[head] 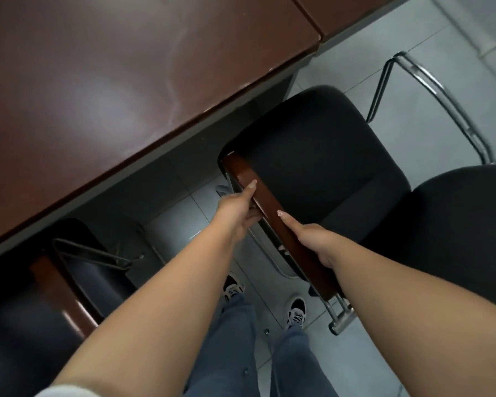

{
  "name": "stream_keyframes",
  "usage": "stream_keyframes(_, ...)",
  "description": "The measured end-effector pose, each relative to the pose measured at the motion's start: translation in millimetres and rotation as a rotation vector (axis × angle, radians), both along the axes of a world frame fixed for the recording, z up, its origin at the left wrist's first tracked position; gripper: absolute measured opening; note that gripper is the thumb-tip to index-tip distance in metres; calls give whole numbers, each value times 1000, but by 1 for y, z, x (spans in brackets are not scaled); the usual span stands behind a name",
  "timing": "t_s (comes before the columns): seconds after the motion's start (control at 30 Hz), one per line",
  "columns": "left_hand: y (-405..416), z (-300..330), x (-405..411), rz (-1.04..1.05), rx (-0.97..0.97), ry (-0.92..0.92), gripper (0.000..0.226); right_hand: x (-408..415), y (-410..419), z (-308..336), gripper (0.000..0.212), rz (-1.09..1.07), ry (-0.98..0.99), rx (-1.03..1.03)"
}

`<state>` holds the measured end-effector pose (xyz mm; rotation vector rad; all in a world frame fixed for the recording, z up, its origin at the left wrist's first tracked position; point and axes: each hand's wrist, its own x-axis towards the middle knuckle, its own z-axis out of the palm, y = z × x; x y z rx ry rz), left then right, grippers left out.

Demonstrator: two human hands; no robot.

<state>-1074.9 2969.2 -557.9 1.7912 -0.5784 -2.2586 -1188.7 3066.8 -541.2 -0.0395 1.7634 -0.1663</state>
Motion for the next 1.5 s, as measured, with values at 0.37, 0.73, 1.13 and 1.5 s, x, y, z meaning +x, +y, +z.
stream_keyframes(0.37,-21,-15,66,103,-69,-111,26,82,-29,-27,82,-81,-87,-69)
stream_keyframes(0.73,31,56,77,299,-171,-101,16,85,-20,56,44,-139,56,-360)
stream_keyframes(1.13,129,233,56,532,-616,106,23,64,29,224,40,-48,-49,-860)
stream_keyframes(1.5,254,331,31,529,-855,138,20,15,134,319,28,20,-110,-1221)
